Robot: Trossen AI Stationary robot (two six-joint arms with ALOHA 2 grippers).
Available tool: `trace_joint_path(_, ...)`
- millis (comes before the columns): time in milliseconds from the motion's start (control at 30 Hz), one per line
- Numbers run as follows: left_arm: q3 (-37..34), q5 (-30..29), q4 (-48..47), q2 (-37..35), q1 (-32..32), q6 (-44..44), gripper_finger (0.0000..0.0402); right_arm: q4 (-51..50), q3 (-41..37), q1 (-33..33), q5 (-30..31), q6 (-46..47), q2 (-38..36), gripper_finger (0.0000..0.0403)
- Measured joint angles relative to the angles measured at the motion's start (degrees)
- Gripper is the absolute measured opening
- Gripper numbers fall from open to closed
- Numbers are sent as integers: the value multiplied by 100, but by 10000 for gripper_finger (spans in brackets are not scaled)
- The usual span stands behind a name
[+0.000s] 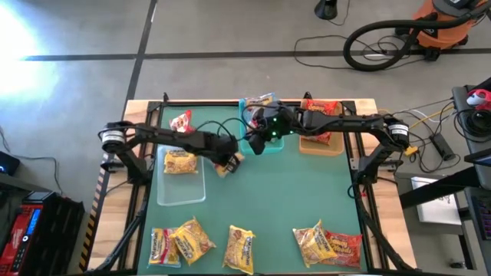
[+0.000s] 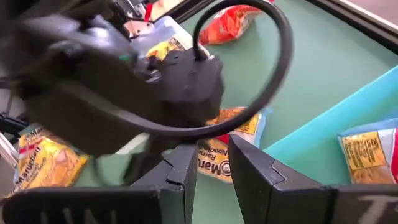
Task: Sort Maruchan noodles
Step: Put the top blue noodle pack into the blue bin
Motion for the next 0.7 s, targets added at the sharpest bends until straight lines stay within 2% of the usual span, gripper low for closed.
trace_joint_path(333, 480, 114, 5, 352, -741, -415, 39, -538, 0, -2, 17, -629, 0, 79)
trace_joint_path(467, 818, -502, -234, 339, -696, -433, 39, -835, 0, -1, 14, -639, 0, 79)
trace_joint_path(600, 1248, -1341, -1024, 329, -537, -440, 39, -1191, 0, 2, 11, -636, 0, 79)
trace_joint_path(700, 1445, -1481, -1704, 481, -396, -480, 39, -1630, 0, 55, 1, -629, -3, 79)
